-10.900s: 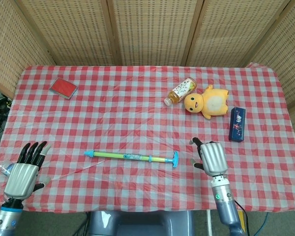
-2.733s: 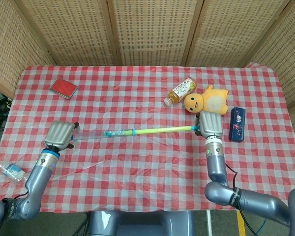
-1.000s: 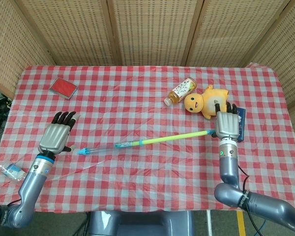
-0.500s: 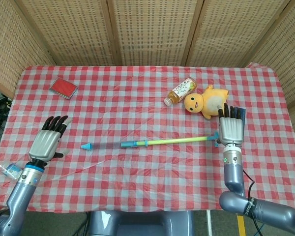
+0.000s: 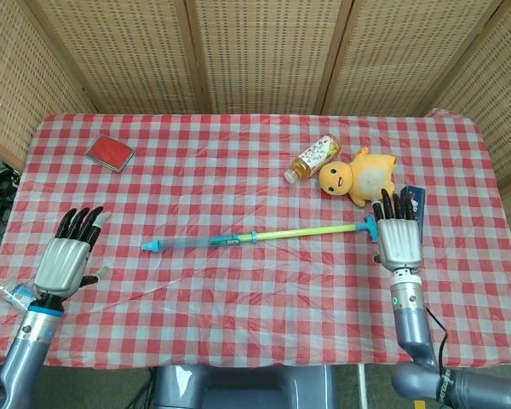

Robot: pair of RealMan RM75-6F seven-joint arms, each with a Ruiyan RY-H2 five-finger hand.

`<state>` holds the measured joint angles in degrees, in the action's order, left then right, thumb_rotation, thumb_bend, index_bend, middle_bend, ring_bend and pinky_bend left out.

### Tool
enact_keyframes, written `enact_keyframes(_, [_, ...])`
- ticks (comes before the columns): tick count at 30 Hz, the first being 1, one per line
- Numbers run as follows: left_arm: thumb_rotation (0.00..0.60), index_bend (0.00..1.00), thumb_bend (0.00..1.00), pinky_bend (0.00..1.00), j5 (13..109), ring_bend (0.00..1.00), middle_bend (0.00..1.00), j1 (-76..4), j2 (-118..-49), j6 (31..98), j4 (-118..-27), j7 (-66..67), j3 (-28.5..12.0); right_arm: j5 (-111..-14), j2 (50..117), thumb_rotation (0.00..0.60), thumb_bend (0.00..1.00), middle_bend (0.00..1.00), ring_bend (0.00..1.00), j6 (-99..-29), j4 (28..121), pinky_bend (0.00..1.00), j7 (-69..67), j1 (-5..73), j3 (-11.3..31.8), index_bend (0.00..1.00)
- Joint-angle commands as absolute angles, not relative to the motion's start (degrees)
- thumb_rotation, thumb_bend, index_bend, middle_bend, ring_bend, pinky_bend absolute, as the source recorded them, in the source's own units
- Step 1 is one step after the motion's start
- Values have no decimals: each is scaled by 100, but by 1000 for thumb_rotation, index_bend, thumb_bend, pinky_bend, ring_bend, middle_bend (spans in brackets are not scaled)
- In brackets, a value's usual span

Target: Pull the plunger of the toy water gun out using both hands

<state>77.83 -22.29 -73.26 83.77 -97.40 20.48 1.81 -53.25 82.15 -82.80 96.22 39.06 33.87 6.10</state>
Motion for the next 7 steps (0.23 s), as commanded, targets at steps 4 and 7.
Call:
enact_keyframes(4, [600,0,184,0,8247,0,0,-1551,-7544,8862,-9336,1889,650,-7445,7970,600,0,0,0,-9087,9640,0,2706,2432,-535,0])
enact_keyframes(7, [600,0,183,0,8360,0,0,-1379,-7501,8930,-9217,1877,778,-7985,7935,600,0,0,0,-9318,9447,0,2413,2187,-787,0])
